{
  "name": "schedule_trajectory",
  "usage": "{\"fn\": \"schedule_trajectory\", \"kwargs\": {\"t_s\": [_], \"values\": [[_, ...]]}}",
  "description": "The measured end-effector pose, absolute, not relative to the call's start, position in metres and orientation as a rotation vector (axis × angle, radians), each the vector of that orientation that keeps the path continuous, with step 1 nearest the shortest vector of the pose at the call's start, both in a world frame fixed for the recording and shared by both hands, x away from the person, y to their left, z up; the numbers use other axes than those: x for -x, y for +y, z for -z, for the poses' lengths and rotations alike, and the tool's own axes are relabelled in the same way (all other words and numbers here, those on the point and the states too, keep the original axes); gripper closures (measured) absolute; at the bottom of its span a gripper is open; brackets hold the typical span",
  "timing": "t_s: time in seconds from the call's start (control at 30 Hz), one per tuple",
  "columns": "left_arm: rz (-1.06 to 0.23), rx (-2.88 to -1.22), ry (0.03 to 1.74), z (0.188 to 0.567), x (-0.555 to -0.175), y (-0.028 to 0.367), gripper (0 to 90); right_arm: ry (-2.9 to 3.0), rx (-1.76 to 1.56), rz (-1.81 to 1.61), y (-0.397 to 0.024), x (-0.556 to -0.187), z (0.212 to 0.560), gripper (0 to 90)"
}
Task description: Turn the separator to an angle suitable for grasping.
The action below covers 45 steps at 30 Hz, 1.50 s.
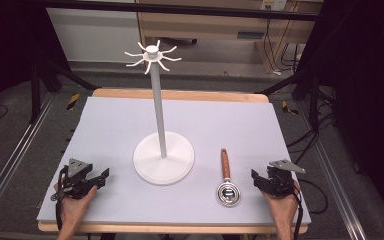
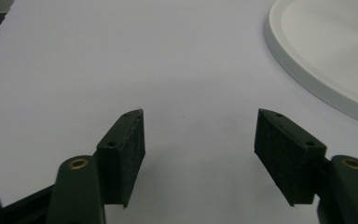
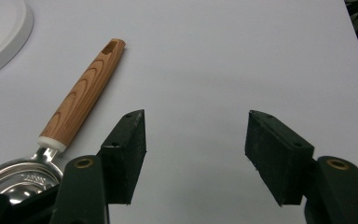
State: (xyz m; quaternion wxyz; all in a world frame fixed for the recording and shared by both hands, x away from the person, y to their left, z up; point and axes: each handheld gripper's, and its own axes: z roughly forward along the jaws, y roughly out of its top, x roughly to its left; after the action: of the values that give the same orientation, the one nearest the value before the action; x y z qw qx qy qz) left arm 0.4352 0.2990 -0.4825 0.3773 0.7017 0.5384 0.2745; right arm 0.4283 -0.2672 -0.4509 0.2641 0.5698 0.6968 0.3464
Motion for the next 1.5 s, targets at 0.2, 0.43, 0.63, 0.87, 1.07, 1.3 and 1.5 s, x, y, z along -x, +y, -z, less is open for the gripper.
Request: {"fn": "schedule_trajectory", "kwargs": {"t_s": [0.2, 0.43, 0.63, 0.87, 1.07, 1.3, 1.5], "values": [[-0.708, -1.778, 1.377, 0.482, -0.434, 0.300, 27.5, 1.908, -1.531, -0.930, -0.260, -0.426, 0.448, 40.9], [-0.728, -1.801, 1.370, 0.483, -0.434, 0.298, 25.6, 1.960, -1.537, -0.929, -0.242, -0.426, 0.439, 45.8], [-0.728, -1.800, 1.373, 0.483, -0.434, 0.298, 25.0, 1.982, -1.494, -0.961, -0.229, -0.429, 0.432, 47.8], [-0.729, -1.830, 1.370, 0.483, -0.435, 0.296, 24.4, 1.981, -1.442, -0.946, -0.217, -0.432, 0.430, 46.8], [-0.736, -1.840, 1.365, 0.483, -0.435, 0.295, 24.4, 2.042, -1.508, -0.911, -0.206, -0.440, 0.433, 50.6], [-0.730, -1.840, 1.364, 0.483, -0.435, 0.295, 24.4, 2.064, -1.552, -0.865, -0.191, -0.456, 0.437, 56.2], [-0.733, -1.843, 1.361, 0.483, -0.435, 0.295, 24.6, 2.077, -1.593, -0.842, -0.183, -0.467, 0.446, 60.3]]}}
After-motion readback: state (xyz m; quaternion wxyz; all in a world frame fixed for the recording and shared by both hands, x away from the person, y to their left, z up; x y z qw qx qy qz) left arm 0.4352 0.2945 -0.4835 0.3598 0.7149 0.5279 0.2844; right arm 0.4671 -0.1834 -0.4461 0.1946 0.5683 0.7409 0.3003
